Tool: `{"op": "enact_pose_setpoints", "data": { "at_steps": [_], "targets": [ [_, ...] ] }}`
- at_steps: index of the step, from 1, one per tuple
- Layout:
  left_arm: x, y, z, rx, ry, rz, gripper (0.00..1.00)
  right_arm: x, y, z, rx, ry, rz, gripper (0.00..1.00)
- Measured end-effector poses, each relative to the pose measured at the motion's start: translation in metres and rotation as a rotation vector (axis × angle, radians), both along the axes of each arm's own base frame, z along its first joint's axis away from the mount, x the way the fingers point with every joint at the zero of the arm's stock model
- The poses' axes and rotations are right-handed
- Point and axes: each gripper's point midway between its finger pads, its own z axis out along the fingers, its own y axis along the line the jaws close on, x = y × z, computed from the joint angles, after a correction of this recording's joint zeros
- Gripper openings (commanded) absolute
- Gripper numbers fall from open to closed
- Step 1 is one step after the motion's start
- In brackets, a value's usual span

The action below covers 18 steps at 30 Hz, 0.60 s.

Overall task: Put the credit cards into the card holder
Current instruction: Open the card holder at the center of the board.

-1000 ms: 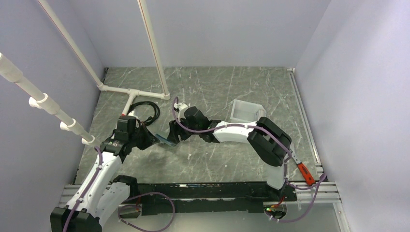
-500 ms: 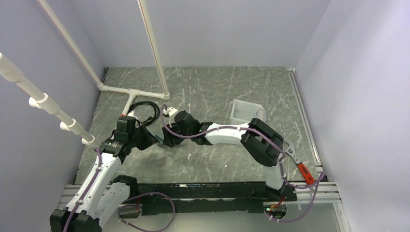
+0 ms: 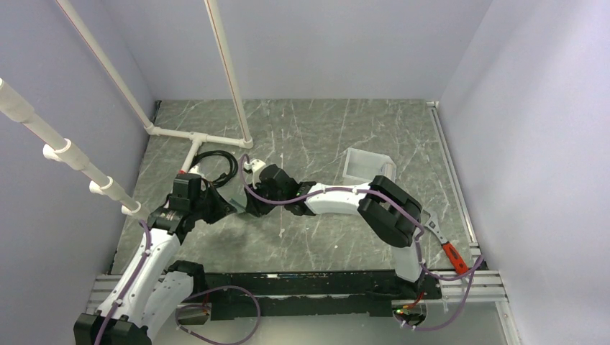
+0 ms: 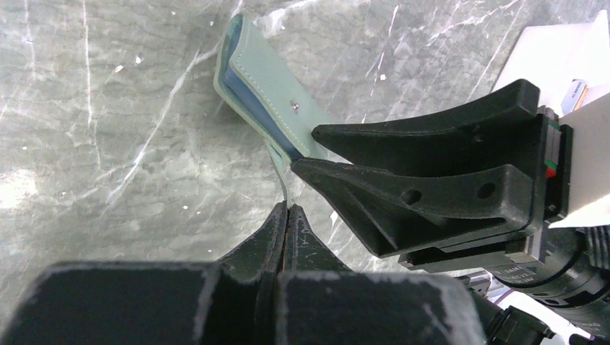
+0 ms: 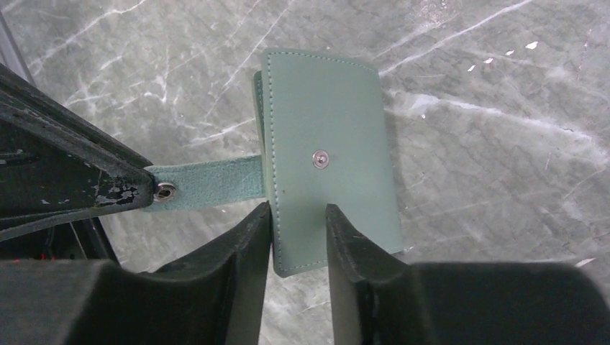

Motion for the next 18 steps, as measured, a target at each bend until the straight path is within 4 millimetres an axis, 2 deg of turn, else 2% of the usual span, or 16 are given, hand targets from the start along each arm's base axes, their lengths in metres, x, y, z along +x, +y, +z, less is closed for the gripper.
{"op": "enact_pose_setpoints", "data": {
  "at_steps": [2,7,13,18],
  "targets": [
    [-0.001,0.001,-0.001,0.004,0.003,0.004,0.0,0.0,0.001,0.001,0.004,0.0,-0.001,0.22],
    [-0.002,0.005,-0.002,0.019,0.009,0.02,0.0,0.007,0.0,0.004,0.022,0.014,-0.047,0.15],
    [-0.001,0.009,-0.005,0.035,0.015,0.043,0.0,0.023,-0.007,0.005,0.042,0.037,-0.104,0.17],
    [-0.001,0.01,-0.007,0.042,0.022,0.048,0.0,0.026,-0.009,0.005,0.043,0.043,-0.116,0.15]
  ]
}}
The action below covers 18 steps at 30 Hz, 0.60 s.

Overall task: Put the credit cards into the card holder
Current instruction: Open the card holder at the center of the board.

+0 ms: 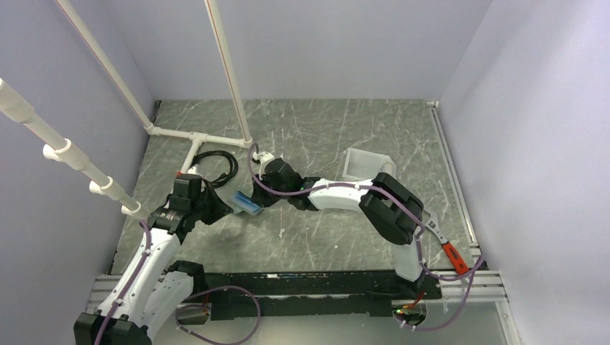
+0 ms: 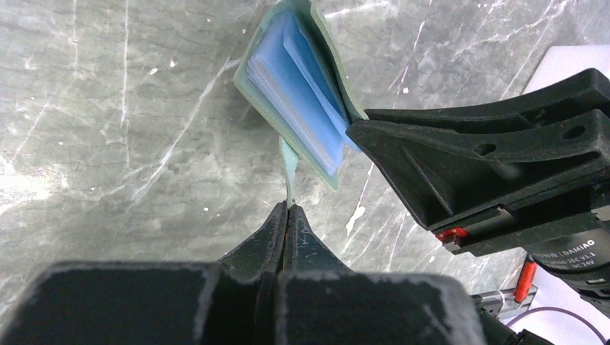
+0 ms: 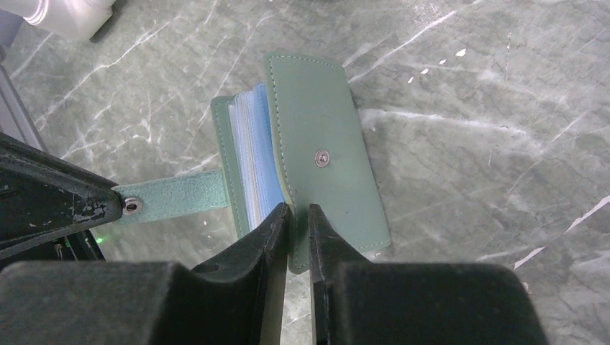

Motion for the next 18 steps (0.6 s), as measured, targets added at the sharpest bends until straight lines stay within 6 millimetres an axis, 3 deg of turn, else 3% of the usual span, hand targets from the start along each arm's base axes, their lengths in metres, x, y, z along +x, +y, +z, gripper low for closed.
{"op": "enact_pose_setpoints", "data": {
  "at_steps": [5,9,12,18],
  "targets": [
    [0.001,0.005,-0.003,0.021,0.009,0.03,0.03,0.006,-0.003,-0.001,-0.004,0.004,-0.047,0.0],
    [-0.005,0.015,-0.021,0.061,0.101,0.088,0.39,0.014,-0.017,-0.001,0.014,0.042,-0.131,0.0],
    [-0.01,0.018,-0.028,0.073,0.146,0.103,0.55,0.018,-0.033,-0.002,0.065,0.114,-0.179,0.0],
    [0.002,-0.005,-0.005,-0.025,0.034,-0.001,0.61,0.023,-0.074,-0.03,0.122,0.314,-0.263,0.06]
  ]
}}
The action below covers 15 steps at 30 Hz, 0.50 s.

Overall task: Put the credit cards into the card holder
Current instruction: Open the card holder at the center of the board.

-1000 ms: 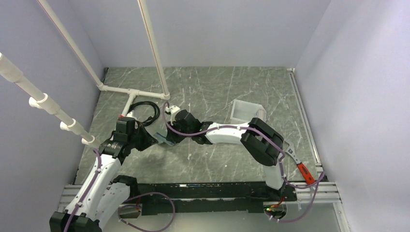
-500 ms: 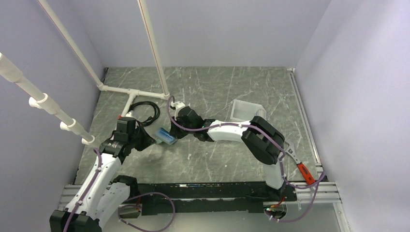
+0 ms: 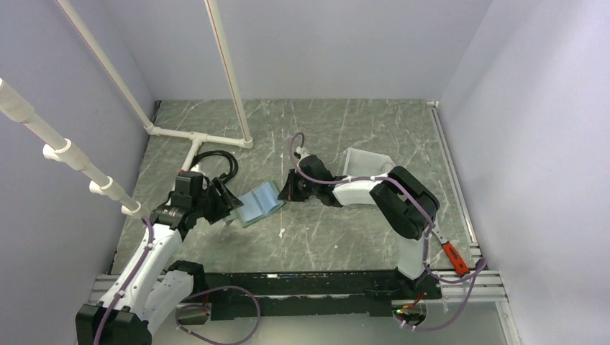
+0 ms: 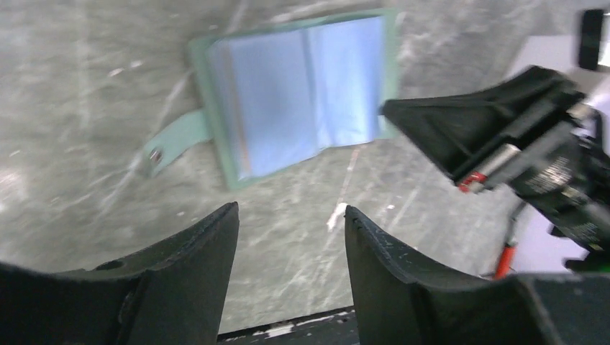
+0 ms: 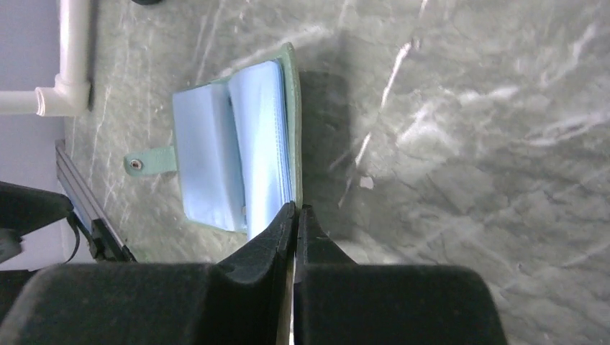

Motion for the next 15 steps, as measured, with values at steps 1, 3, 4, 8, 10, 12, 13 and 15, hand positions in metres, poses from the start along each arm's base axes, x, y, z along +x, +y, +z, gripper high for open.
{"op": "enact_pose_setpoints", "data": {
  "at_steps": [1,3,4,8,10,12,13,15],
  "targets": [
    [0.003,-0.005,0.004,-0.021,-0.02,-0.018,0.6,0.0,-0.003,-0.003,-0.003,0.017,-0.005,0.1],
    [0.011,-0.014,0.009,-0.062,-0.043,-0.052,0.59,0.001,-0.009,-0.006,-0.018,0.038,-0.01,0.28],
    [0.014,-0.018,0.008,-0.075,-0.041,-0.066,0.59,0.003,-0.012,-0.007,-0.037,0.04,-0.013,0.36],
    [0.019,-0.023,-0.01,-0.082,0.031,-0.087,0.58,0.024,-0.028,-0.008,-0.197,-0.034,-0.056,0.52],
    [0.019,-0.023,-0.014,-0.078,0.051,-0.085,0.56,0.032,-0.037,-0.006,-0.28,-0.093,-0.075,0.59],
    [0.021,-0.022,-0.013,-0.075,0.039,-0.081,0.53,0.03,-0.045,0.0,-0.356,-0.152,-0.071,0.65],
    [0.023,-0.022,-0.012,-0.074,0.027,-0.076,0.49,0.025,-0.045,0.006,-0.382,-0.184,-0.053,0.67],
    [0.025,-0.021,-0.012,-0.071,0.009,-0.067,0.4,0.014,-0.034,0.02,-0.402,-0.258,0.01,0.68]
  ]
}}
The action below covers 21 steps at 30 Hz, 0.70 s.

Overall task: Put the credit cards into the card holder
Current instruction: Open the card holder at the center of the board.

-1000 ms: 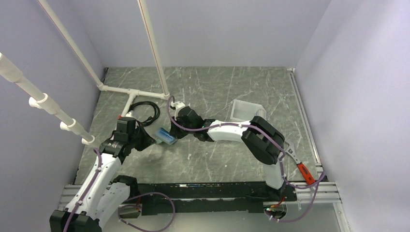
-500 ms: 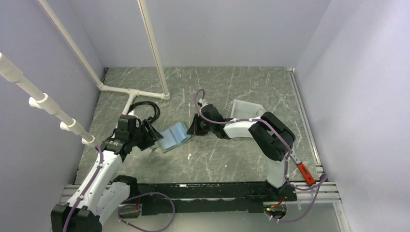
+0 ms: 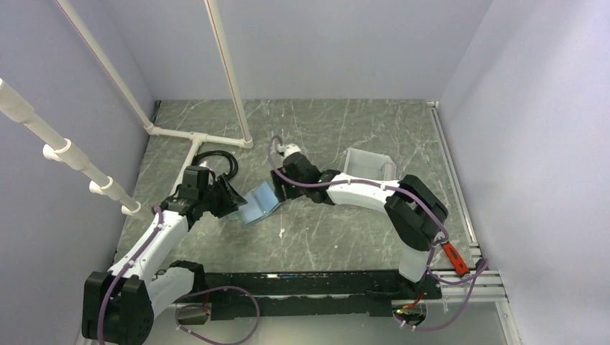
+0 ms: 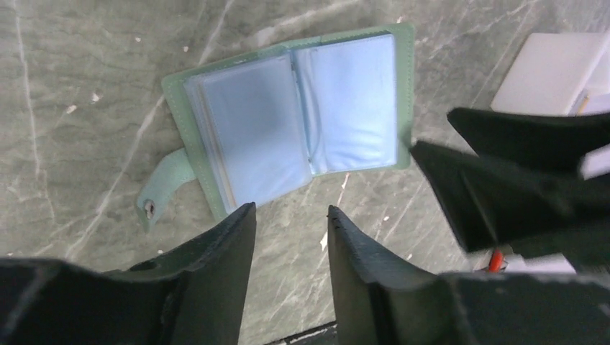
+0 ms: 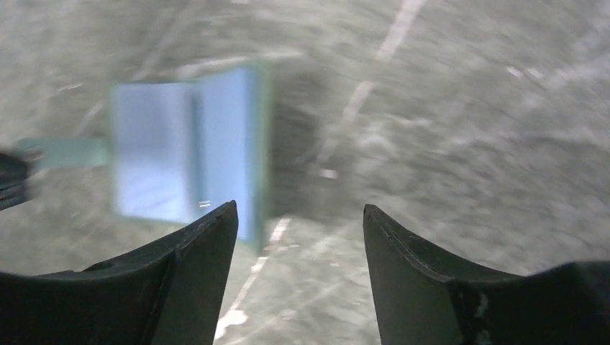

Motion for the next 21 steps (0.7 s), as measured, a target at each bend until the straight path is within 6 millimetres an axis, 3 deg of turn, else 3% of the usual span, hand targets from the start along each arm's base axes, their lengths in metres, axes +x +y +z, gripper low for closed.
{"op": "enact_pose_setpoints", "data": {
  "at_steps": [4,6,10,13,16,21],
  "targets": [
    [-0.002,0.004,-0.011,0.015,0.017,0.023,0.32,-0.03,0.053,0.033,0.036,-0.082,0.196,0.67],
    [-0.003,0.006,-0.019,0.026,0.033,0.033,0.27,-0.047,0.081,0.049,0.087,-0.096,0.283,0.6],
    [-0.002,0.011,-0.03,0.046,0.065,0.051,0.23,-0.064,0.12,0.064,0.192,-0.085,0.403,0.57],
    [-0.002,0.014,-0.037,0.063,0.08,0.065,0.2,-0.059,0.132,0.052,0.201,-0.067,0.42,0.57],
    [-0.004,0.018,-0.044,0.079,0.103,0.079,0.14,-0.053,0.14,0.025,0.164,-0.038,0.428,0.6],
    [-0.008,0.023,-0.056,0.104,0.138,0.093,0.08,-0.053,0.132,-0.02,0.061,0.003,0.428,0.7]
  ]
}}
